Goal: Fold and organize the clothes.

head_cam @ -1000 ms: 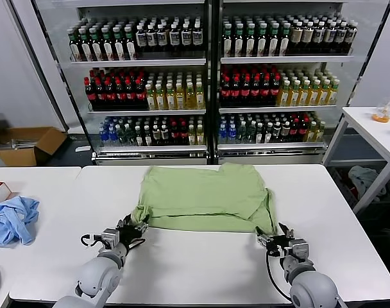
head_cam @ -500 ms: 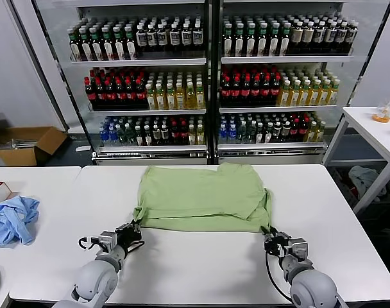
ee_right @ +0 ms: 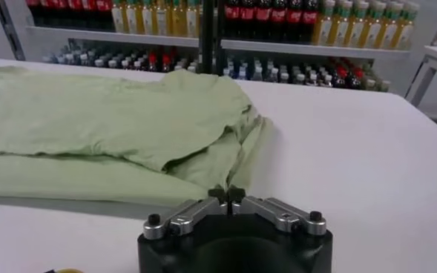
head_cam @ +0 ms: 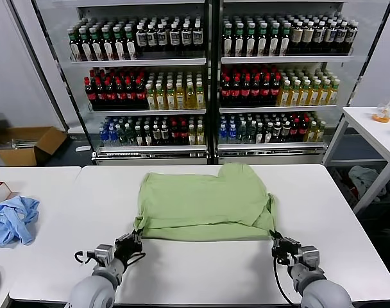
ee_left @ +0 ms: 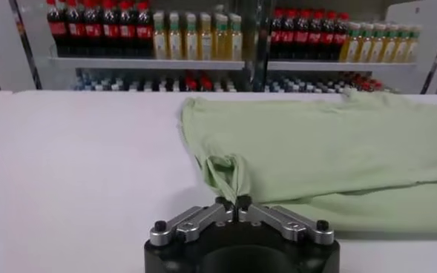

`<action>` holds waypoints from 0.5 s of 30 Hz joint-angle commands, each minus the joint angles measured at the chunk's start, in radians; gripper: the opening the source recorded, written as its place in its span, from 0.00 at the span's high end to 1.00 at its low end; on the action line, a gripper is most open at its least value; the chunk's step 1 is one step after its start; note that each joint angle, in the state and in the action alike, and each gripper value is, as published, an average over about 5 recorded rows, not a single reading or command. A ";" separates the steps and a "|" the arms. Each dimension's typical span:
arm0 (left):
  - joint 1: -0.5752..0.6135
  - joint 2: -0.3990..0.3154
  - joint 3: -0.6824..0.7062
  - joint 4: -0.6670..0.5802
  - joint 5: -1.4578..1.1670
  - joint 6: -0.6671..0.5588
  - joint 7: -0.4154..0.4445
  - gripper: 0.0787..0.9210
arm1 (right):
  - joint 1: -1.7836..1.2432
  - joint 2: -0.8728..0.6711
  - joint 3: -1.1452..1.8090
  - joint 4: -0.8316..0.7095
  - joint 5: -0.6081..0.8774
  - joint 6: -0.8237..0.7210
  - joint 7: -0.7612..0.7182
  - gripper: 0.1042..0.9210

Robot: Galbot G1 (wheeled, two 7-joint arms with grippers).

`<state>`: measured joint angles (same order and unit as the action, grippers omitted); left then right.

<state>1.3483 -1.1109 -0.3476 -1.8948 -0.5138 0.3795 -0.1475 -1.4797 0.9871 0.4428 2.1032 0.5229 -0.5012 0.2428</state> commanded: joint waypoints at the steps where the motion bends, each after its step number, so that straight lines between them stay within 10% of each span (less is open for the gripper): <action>1: 0.257 -0.002 -0.066 -0.213 0.016 -0.001 -0.001 0.99 | -0.209 -0.010 0.100 0.143 -0.035 0.001 -0.001 0.98; 15: 0.440 0.006 -0.133 -0.365 0.061 0.023 -0.012 0.98 | -0.477 0.005 0.214 0.317 -0.168 -0.005 -0.017 0.92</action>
<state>1.6355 -1.1060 -0.4388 -2.1256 -0.4737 0.3919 -0.1556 -1.8045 0.9903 0.5967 2.3196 0.4166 -0.5019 0.2301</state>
